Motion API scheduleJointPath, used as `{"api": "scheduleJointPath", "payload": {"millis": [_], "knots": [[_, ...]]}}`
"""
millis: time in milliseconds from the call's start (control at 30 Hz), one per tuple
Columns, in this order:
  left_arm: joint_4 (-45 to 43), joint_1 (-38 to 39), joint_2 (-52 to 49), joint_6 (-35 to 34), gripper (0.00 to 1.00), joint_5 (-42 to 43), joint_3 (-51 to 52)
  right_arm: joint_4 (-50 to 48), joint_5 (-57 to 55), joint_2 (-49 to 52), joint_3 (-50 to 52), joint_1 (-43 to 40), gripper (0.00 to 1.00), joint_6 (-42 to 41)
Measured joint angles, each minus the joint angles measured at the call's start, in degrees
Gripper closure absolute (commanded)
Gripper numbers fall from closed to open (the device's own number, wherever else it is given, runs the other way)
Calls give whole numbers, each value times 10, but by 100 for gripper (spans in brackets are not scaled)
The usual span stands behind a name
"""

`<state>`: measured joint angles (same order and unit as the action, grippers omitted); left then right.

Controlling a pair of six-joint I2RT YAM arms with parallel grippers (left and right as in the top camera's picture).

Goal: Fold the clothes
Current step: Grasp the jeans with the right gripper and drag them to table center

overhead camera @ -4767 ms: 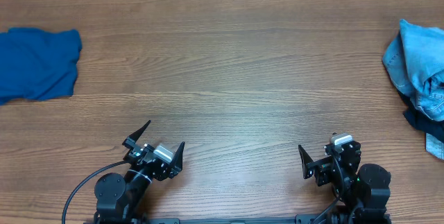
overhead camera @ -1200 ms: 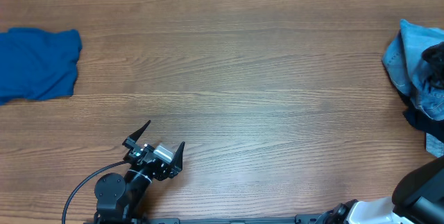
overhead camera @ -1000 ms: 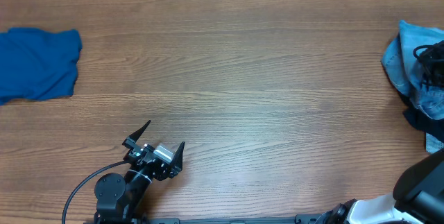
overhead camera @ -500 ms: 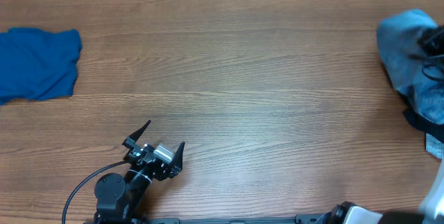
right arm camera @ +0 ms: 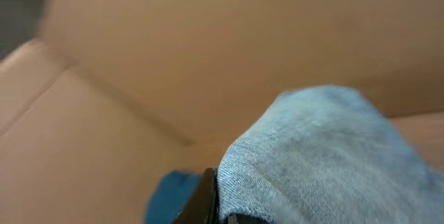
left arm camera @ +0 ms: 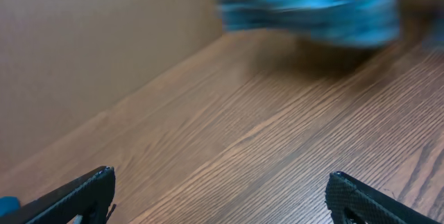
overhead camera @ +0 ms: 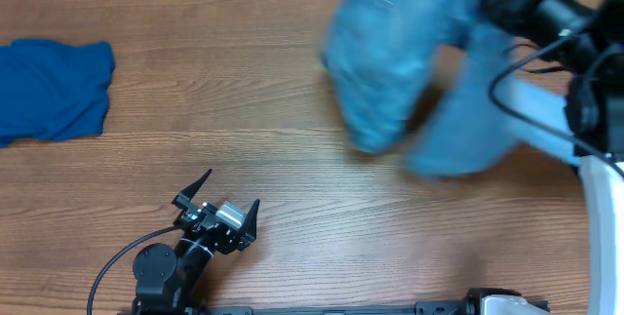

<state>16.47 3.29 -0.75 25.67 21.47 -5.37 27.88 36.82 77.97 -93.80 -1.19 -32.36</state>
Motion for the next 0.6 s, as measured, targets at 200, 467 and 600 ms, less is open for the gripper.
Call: {"api": "scheduleJointPath", "payload": {"millis": [200, 467, 600], "knots": [[0, 0, 0, 0, 0, 0, 0, 9, 22, 12, -8, 67, 96, -13], [0, 0, 0, 0, 0, 0, 0, 152, 19, 107, -14, 90, 96, 37], [0, 0, 0, 0, 0, 0, 0, 209, -11, 142, -14, 96, 96, 81]]}}
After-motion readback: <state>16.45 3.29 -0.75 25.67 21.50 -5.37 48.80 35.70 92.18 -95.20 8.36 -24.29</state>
